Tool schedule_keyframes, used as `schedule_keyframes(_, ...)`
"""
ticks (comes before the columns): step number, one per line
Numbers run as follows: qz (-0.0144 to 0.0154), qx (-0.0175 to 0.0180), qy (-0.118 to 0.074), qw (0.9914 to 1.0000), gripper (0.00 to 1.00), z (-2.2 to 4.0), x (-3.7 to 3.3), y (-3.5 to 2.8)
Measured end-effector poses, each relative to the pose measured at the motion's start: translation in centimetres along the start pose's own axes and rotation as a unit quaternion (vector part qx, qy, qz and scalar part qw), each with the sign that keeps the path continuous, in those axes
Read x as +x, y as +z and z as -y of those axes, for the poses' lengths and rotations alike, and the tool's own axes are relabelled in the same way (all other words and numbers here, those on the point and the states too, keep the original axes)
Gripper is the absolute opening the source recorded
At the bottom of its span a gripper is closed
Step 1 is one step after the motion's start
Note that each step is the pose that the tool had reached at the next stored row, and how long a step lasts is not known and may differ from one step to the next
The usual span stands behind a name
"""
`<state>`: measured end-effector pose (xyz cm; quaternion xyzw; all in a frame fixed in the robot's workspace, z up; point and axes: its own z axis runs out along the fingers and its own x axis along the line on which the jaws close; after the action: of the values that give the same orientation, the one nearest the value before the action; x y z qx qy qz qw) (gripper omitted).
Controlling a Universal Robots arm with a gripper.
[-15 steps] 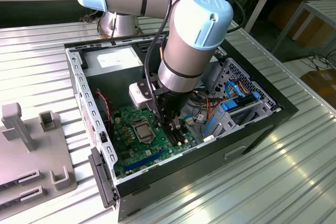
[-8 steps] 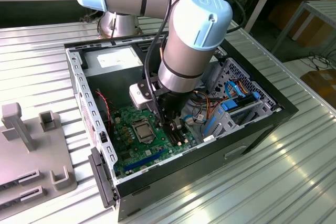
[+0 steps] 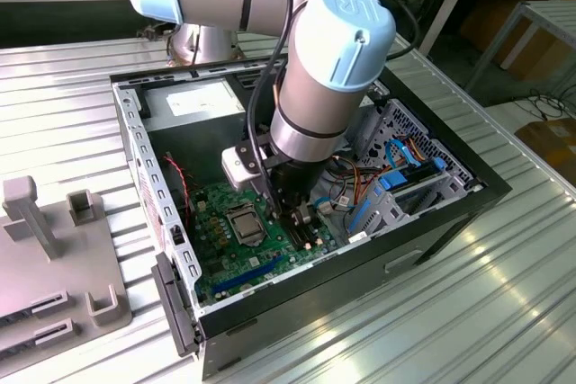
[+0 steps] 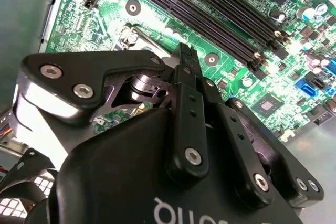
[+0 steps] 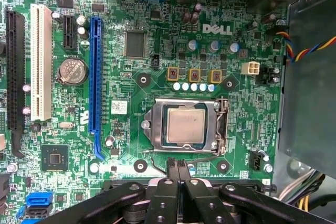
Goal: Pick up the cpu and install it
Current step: 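Install the first cpu locking lever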
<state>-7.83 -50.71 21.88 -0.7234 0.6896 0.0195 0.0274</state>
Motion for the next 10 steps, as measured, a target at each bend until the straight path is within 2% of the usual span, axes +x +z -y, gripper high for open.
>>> schedule_keyframes(4, -0.0021, -0.0003, -0.002, 1.0, 0.11, 0.01, 0.05, 0.57)
schedule_keyframes(10, -0.002, -0.0009, -0.012, 0.99993, 0.11, -0.01, 0.16, 1.07)
